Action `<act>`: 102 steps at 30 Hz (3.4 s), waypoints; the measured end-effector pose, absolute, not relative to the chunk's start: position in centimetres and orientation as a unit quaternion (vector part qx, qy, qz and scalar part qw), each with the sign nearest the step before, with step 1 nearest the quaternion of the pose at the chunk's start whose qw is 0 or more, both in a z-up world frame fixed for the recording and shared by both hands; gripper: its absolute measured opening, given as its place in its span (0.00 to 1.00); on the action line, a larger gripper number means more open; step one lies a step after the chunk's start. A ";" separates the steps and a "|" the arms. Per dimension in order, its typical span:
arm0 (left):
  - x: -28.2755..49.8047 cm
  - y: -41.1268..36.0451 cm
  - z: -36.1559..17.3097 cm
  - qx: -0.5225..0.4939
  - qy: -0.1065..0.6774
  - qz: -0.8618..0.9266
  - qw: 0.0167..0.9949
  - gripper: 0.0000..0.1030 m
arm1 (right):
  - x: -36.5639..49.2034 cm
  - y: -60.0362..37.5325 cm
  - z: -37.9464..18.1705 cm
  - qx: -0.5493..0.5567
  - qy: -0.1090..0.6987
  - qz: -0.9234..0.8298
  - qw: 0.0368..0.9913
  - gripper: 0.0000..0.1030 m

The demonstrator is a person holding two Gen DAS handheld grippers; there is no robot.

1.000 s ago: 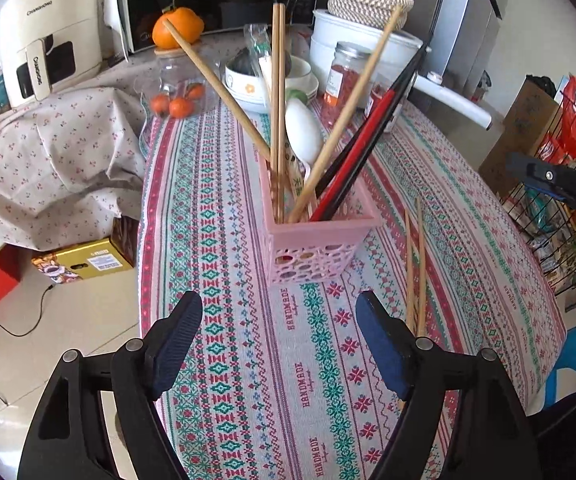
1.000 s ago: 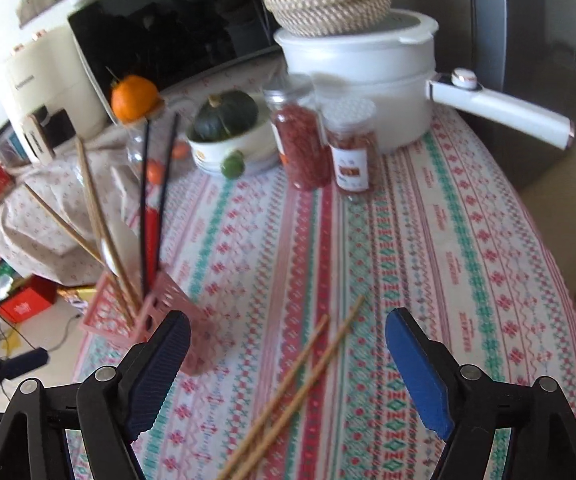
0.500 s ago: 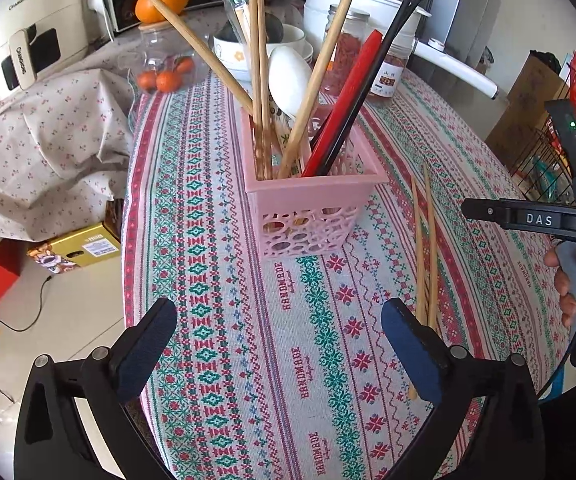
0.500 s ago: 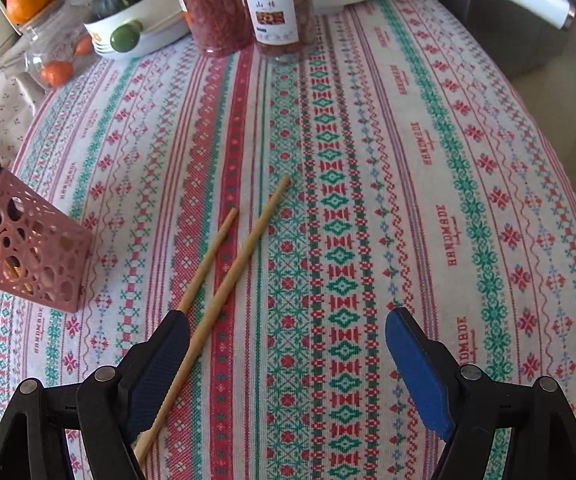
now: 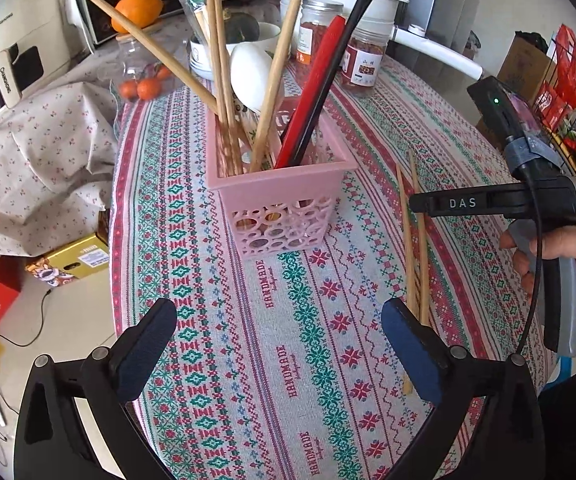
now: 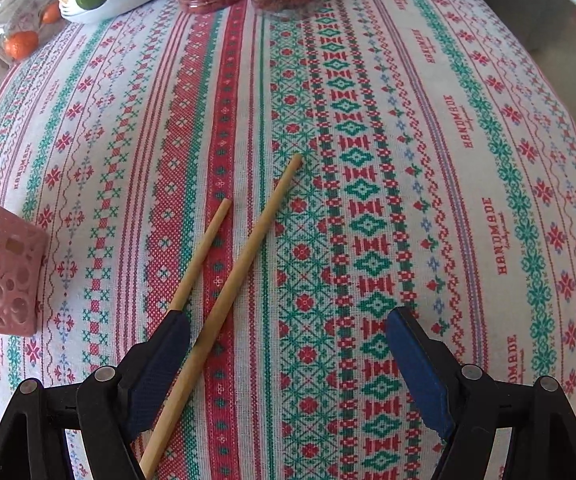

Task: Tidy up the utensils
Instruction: 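Grasp a loose wooden chopstick with the right tool, then lift the wooden chopstick with the right tool while the left tool grasps the last wooden chopstick, then lower both wooden chopsticks into the pink basket and open both tools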

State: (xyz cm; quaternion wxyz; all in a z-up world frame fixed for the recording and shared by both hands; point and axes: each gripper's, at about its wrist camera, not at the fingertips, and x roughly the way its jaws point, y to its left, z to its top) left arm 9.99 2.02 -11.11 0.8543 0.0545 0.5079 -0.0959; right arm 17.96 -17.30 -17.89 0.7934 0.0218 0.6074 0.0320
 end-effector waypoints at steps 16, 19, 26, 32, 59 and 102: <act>10.1 -6.3 -11.9 0.115 0.515 -0.152 0.836 1.00 | 14.5 -22.7 -16.9 0.014 0.620 0.077 0.781 0.05; 10.8 -8.2 -11.9 0.102 0.513 -0.163 0.836 1.00 | 14.0 -24.9 -16.5 0.026 0.619 0.068 0.782 0.05; 12.7 -11.8 -12.7 0.098 0.498 -0.181 0.842 0.99 | 12.4 -30.1 -15.9 0.051 0.615 0.056 0.785 0.05; 15.3 -12.5 -14.7 0.087 0.517 -0.179 0.833 0.75 | 11.7 -32.5 -15.0 0.071 0.606 0.057 0.790 0.05; 14.6 -10.8 -14.5 0.089 0.531 -0.199 0.819 0.06 | 10.7 -27.5 -10.8 0.053 0.526 0.098 0.843 0.05; 11.7 3.2 0.6 0.009 0.292 -0.080 0.953 0.07 | 8.9 -15.5 3.1 0.092 0.308 0.216 0.922 0.05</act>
